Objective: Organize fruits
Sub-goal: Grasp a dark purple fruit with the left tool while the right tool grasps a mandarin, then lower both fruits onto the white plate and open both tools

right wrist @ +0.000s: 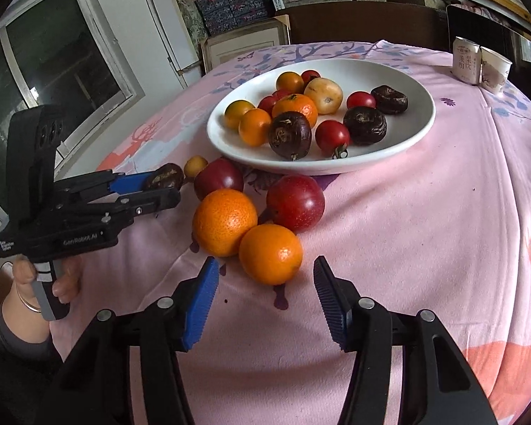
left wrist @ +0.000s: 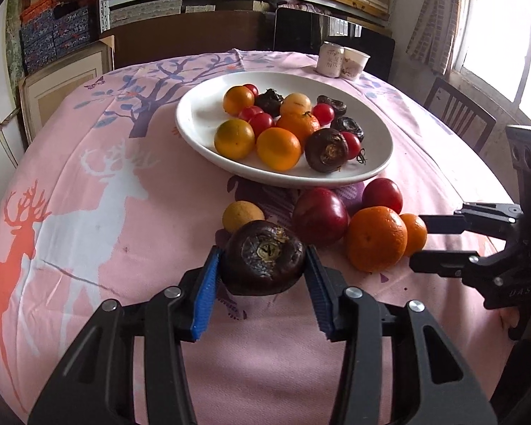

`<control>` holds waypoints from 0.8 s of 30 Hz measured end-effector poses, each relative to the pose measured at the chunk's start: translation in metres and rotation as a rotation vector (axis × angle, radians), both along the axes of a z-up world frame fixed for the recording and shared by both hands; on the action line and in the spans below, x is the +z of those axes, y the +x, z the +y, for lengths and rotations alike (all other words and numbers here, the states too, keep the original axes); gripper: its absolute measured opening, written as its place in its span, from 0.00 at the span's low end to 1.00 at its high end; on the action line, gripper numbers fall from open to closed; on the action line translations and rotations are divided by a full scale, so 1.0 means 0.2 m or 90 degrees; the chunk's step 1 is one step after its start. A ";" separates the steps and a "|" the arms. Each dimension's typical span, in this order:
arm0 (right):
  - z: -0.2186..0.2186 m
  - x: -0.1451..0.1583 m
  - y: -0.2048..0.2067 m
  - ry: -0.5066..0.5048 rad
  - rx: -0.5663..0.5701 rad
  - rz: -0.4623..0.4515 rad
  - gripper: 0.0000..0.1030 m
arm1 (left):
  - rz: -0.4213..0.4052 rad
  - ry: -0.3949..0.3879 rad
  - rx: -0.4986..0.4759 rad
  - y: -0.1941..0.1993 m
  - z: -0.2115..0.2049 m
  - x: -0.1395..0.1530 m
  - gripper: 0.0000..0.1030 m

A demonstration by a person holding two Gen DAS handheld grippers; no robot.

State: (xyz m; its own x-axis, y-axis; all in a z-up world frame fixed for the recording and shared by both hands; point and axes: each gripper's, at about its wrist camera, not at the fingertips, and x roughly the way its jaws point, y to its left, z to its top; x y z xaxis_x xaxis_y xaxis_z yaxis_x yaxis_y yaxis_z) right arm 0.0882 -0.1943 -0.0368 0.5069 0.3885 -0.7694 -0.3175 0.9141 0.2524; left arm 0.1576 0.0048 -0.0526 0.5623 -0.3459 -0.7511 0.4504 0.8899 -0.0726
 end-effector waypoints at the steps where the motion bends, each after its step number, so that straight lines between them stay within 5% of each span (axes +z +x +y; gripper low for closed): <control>1: 0.00 0.00 0.01 -0.003 -0.003 0.001 0.55 | -0.002 0.004 -0.001 0.00 -0.01 0.00 0.44; 4: -0.01 -0.03 0.08 0.021 0.007 0.027 0.55 | -0.002 0.001 0.000 0.00 0.00 0.00 0.44; 6: -0.01 -0.04 0.10 0.037 0.017 0.030 0.36 | 0.001 -0.005 0.003 0.00 0.01 0.00 0.44; 18: -0.24 0.07 -0.08 0.115 -0.025 -0.011 0.36 | -0.034 -0.069 0.010 -0.07 0.09 0.09 0.44; 24: -0.41 0.23 0.03 0.125 -0.075 -0.051 0.36 | -0.039 -0.072 0.010 0.00 0.03 0.18 0.44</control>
